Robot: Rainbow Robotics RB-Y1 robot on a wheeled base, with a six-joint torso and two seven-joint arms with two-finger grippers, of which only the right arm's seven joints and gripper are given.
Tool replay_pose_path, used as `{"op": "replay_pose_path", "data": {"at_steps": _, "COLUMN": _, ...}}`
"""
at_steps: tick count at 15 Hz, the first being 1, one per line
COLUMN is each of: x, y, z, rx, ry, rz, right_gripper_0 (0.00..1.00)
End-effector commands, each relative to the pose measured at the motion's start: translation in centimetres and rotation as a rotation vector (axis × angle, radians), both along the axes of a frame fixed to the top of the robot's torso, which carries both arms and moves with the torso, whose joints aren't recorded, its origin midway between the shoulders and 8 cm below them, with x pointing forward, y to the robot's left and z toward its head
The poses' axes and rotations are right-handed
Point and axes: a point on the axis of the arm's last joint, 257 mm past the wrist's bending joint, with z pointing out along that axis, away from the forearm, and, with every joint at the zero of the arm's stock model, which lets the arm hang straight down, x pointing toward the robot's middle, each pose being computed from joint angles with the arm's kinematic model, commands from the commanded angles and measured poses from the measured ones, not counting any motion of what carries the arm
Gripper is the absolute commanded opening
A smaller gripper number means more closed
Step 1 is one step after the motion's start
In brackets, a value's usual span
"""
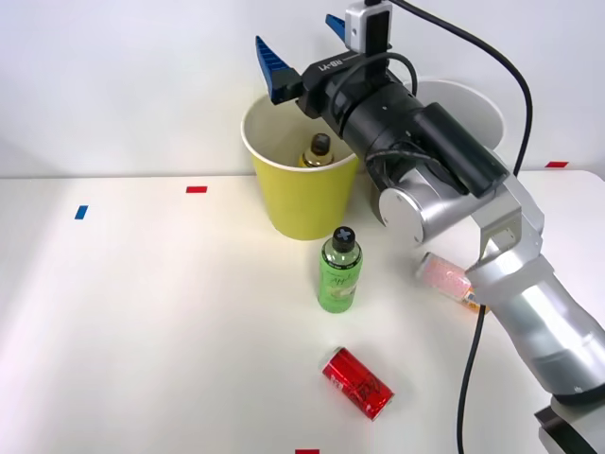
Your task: Put cans in the gray bin, plastic bottles in the light green bin
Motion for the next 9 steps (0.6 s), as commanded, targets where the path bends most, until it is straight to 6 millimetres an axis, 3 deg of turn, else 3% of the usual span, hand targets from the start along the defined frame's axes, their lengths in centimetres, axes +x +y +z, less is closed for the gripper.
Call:
{"op": "replay_pose_path", "data": {"at_steps": 1, "x": -2.9, "y": -2.7, "z": 0.1, "rx": 0.053, "ry": -0.019, "rz": -0.017, "right_gripper_0": 1.0}}
{"op": "replay_pose_path", "data": {"at_steps": 6, "x": -7.7, "y": -8.3, "z": -0.3, "rx": 0.123, "ry": -0.062, "rz": -0.083, "right_gripper_0": 1.0}}
{"op": "replay_pose_path", "data": {"at_steps": 9, "x": -10.2, "y": -12.5, "z": -2.6, "rx": 0.183, "ry": -0.105, "rz": -0.152, "right_gripper_0": 1.0}}
